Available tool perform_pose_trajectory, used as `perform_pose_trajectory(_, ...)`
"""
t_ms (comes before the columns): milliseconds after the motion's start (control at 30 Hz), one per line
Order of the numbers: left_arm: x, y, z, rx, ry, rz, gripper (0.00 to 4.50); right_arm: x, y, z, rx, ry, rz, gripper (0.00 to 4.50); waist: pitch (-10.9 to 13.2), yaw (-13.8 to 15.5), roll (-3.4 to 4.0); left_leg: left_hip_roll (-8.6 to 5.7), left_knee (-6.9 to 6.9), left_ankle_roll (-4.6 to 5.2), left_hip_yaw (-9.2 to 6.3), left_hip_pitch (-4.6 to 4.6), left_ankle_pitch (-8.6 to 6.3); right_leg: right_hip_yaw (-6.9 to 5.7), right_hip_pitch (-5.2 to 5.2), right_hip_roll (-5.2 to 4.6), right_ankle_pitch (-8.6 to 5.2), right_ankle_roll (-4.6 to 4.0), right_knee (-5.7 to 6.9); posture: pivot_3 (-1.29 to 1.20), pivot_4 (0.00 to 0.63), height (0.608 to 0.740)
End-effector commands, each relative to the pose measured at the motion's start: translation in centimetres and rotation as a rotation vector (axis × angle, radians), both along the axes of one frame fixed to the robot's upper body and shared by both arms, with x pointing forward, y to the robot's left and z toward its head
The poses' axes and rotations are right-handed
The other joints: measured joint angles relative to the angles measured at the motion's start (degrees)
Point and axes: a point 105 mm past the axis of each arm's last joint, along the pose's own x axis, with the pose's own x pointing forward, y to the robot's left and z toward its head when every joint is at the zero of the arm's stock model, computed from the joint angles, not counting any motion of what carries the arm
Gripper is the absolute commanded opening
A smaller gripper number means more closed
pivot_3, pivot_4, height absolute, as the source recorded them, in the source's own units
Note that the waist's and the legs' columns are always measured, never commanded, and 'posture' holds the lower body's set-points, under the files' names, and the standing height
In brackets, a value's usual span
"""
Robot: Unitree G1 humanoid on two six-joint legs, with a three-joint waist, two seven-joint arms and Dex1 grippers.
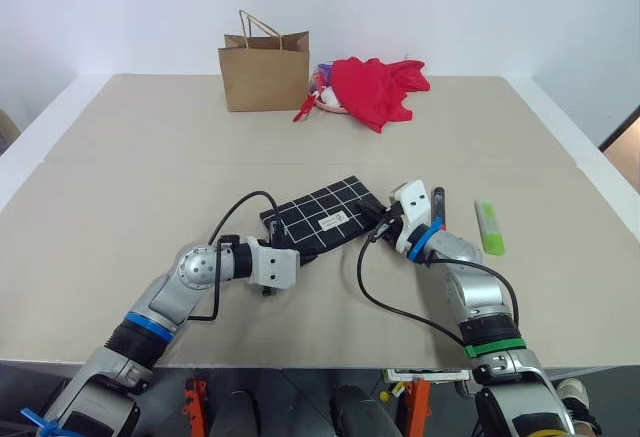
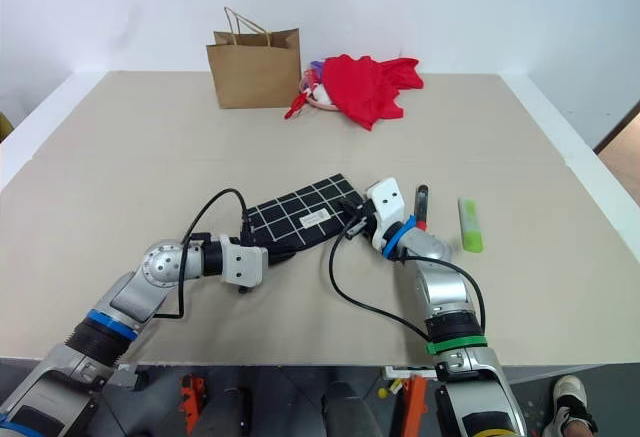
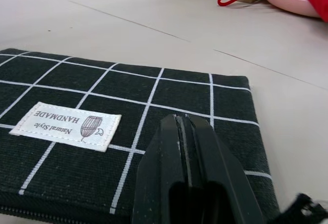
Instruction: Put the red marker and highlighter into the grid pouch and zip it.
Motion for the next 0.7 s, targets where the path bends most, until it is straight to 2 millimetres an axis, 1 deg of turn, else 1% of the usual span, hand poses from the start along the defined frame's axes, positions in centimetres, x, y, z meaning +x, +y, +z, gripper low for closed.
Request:
perform_pose_trajectory(33, 0.5, 1.6, -1.0, -0.043, 0.13, 0.068, 0.06, -0.3, 0.5, 3.0, 0.037, -0.116, 0.027, 0.0, 0.0, -0.1, 0.01, 0.0, 0.0, 0.0, 0.0, 0.0, 0.0, 0.0, 0.0, 0.0, 0.0, 0.0, 0.0, 0.0, 0.15, 0.74)
perform_pose_trajectory(133, 0.4, 2.0, 0.3, -0.144, 0.225, 0.06, 0.0, -1.2, 0.4, 6.2, 0.177, -0.172, 0.062, 0.92, 0.0, -0.6, 0.05, 0.0, -0.03, 0.0, 0.0, -0.08, 0.0, 0.0, -0.08, 0.01, 0.0, 0.01, 0.01, 0.0, 0.15, 0.74)
perform_pose_trajectory(167, 0.2, 2.2, 0.7, -0.171, 0.252, 0.043, 0.0, -1.8, 0.1, 7.1, 0.188, -0.194, 0.078, 1.38, 0.1, -0.6, 0.06, 0.01, -0.06, 0.0, 0.0, -0.12, 0.0, 0.0, -0.12, 0.02, -0.02, 0.0, 0.01, 0.0, 0.15, 0.74)
perform_pose_trajectory(200, -0.1, 2.4, 1.2, -0.197, 0.284, 0.02, 0.0, -2.4, -0.2, 7.8, 0.201, -0.208, 0.093, 1.74, 0.1, -0.6, 0.08, 0.0, -0.08, 0.0, -0.02, -0.17, 0.0, 0.0, -0.15, 0.02, -0.06, 0.02, 0.0, 0.0, 0.15, 0.74)
perform_pose_trajectory(267, -0.4, 2.6, 2.0, -0.24, 0.331, -0.004, 0.0, -3.5, -1.0, 8.9, 0.236, -0.219, 0.106, 2.72, 0.1, -0.5, 0.1, -0.03, -0.09, 0.0, -0.14, -0.34, -0.01, -0.03, -0.24, 0.03, -0.15, 0.06, 0.0, 0.0, 0.15, 0.74)
perform_pose_trajectory(333, -0.7, 2.9, 2.9, -0.278, 0.371, -0.03, 0.0, -4.8, -1.9, 9.0, 0.258, -0.195, 0.128, 3.71, 0.1, -0.4, 0.1, -0.05, -0.1, -0.01, -0.26, -0.44, -0.06, -0.11, -0.25, 0.02, -0.26, 0.04, 0.0, 0.0, 0.15, 0.74)
perform_pose_trajectory(367, -0.8, 3.0, 3.3, -0.297, 0.386, -0.04, 0.0, -5.5, -2.2, 8.6, 0.259, -0.169, 0.137, 4.15, 0.1, -0.1, 0.09, -0.08, -0.1, -0.02, -0.39, -0.5, -0.09, -0.2, -0.25, 0.01, -0.31, -0.02, 0.0, 0.0, 0.15, 0.74)
perform_pose_trajectory(400, -0.9, 3.2, 3.7, -0.31, 0.395, -0.05, 0.0, -6.1, -2.6, 7.8, 0.255, -0.136, 0.141, 4.45, 0.1, 0.0, 0.09, -0.15, -0.1, -0.01, -0.57, -0.59, -0.11, -0.33, -0.25, -0.01, -0.36, -0.09, 0.0, 0.0, 0.15, 0.74)
perform_pose_trajectory(467, -1.1, 3.4, 4.3, -0.315, 0.398, -0.062, 0.0, -7.0, -3.2, 6.3, 0.225, -0.088, 0.145, 4.45, 0.1, 0.2, 0.1, -0.16, -0.1, 0.0, -0.68, -0.64, -0.16, -0.47, -0.24, -0.03, -0.43, -0.21, 0.0, 0.0, 0.15, 0.74)
perform_pose_trajectory(533, -1.2, 3.7, 4.6, -0.298, 0.383, -0.073, 0.0, -7.8, -3.5, 5.3, 0.217, -0.056, 0.148, 4.45, 0.1, 0.5, 0.12, -0.17, -0.1, 0.04, -0.74, -0.65, -0.18, -0.53, -0.24, -0.03, -0.46, -0.27, 0.0, 0.0, 0.15, 0.74)
perform_pose_trajectory(633, -1.3, 4.0, 5.2, -0.284, 0.361, -0.082, 0.0, -8.5, -3.3, 4.7, 0.212, -0.045, 0.169, 4.45, 0.2, 0.1, 0.28, -0.17, -0.09, 0.04, -0.76, -0.61, -0.18, -0.55, -0.25, -0.02, -0.52, -0.18, 0.01, 0.0, 0.15, 0.74)
perform_pose_trajectory(700, -1.3, 3.9, 5.5, -0.286, 0.357, -0.087, 0.0, -8.5, -3.0, 4.5, 0.201, -0.054, 0.177, 4.45, 0.2, 0.0, 0.29, -0.17, -0.07, 0.04, -0.76, -0.58, -0.15, -0.55, -0.24, -0.02, -0.45, -0.14, 0.01, 0.0, 0.15, 0.74)
